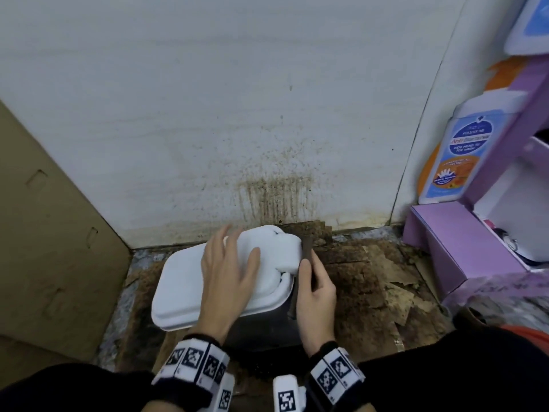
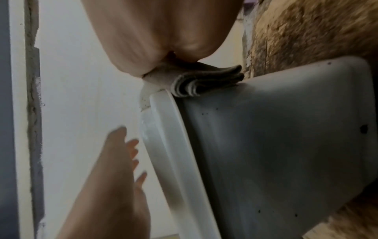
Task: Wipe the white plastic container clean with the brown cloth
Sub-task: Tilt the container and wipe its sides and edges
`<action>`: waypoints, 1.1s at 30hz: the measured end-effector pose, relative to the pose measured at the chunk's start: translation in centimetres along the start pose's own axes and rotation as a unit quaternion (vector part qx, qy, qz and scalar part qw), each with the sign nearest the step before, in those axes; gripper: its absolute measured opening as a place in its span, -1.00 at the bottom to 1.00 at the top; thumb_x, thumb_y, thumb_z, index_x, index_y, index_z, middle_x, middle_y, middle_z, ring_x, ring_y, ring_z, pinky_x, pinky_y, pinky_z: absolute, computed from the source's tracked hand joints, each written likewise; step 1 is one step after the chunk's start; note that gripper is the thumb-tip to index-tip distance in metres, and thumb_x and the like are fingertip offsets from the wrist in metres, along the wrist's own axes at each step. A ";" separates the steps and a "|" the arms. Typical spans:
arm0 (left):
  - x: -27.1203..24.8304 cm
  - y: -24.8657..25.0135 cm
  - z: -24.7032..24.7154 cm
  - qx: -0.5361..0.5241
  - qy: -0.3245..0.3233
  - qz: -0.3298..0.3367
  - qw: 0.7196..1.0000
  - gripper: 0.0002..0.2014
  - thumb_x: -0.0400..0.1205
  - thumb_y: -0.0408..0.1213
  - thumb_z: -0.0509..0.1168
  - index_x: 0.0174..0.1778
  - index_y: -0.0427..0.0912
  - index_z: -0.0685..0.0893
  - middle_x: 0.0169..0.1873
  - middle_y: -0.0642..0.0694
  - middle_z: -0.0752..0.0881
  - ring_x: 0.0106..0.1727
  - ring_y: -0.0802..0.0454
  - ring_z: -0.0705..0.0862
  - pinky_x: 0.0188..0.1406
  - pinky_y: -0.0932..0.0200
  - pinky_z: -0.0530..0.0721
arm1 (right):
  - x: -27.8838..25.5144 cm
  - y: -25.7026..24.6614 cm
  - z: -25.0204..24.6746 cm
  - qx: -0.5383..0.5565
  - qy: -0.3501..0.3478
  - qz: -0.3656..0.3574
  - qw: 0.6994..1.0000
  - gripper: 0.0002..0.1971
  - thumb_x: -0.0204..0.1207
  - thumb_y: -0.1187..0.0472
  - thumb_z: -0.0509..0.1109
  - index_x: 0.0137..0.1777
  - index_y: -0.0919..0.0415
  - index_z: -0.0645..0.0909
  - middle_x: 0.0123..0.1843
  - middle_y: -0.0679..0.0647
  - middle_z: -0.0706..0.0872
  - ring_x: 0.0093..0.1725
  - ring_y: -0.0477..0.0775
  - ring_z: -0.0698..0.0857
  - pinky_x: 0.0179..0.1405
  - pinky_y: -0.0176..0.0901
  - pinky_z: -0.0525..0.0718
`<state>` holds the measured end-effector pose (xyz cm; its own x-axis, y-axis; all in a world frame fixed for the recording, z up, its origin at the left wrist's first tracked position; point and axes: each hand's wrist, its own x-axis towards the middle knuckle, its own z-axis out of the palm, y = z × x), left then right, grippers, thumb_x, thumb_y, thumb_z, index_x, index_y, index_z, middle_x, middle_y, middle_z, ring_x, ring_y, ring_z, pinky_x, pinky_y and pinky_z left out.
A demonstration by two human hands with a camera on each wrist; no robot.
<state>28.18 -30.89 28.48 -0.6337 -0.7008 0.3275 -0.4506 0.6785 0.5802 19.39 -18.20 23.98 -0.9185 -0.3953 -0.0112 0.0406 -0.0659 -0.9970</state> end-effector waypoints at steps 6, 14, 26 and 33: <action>2.2 0.6 -0.4 0.016 -0.150 0.009 0.988 -0.18 0.70 0.38 -0.02 0.78 -0.06 0.09 0.80 -0.02 0.02 0.80 0.08 -0.09 0.79 -0.06 0.00 | 0.2 0.3 1.2 -0.019 -0.020 0.010 1.000 -0.52 0.66 -0.38 0.16 0.47 -0.27 0.59 0.35 -0.34 0.73 0.36 -0.27 0.68 0.40 0.08 0.68; 2.4 -1.5 -0.3 0.054 -0.108 0.076 0.990 -0.42 0.65 0.30 0.12 0.48 0.01 0.36 0.32 0.07 0.44 0.41 -0.02 0.47 0.39 -0.12 0.51 | 0.5 -1.1 1.7 0.095 -0.022 0.049 0.994 -0.65 0.79 -0.03 0.23 0.42 0.09 0.67 0.31 0.00 0.81 0.37 0.03 0.74 0.46 0.24 0.64; 1.3 -5.8 -3.3 -0.010 -0.117 0.010 0.993 -0.07 0.56 0.48 -0.04 0.80 0.04 0.06 0.79 0.10 0.11 0.79 0.15 0.05 0.77 0.05 0.03 | 0.2 -1.1 3.8 -0.005 -0.038 0.028 0.999 -0.61 0.83 0.07 0.14 0.61 0.00 0.47 0.39 -0.28 0.60 0.47 -0.28 0.51 0.29 -0.67 0.43; 0.8 -7.6 -4.2 -0.042 -0.105 -0.007 0.994 -0.06 0.55 0.54 -0.03 0.79 0.09 0.07 0.77 0.16 0.13 0.77 0.22 0.06 0.78 0.05 0.03 | -2.3 0.9 8.2 -0.066 -0.186 0.018 0.980 -0.53 0.85 0.07 0.05 0.73 -0.18 0.23 0.75 -0.27 0.24 0.71 -0.34 0.16 0.77 -0.16 0.11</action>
<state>33.69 -37.53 27.47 -0.7483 -0.6436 0.1610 -0.4126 0.6415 0.6467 24.75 -24.87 23.71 -0.7099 -0.7031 -0.0413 -0.0037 0.0624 -0.9980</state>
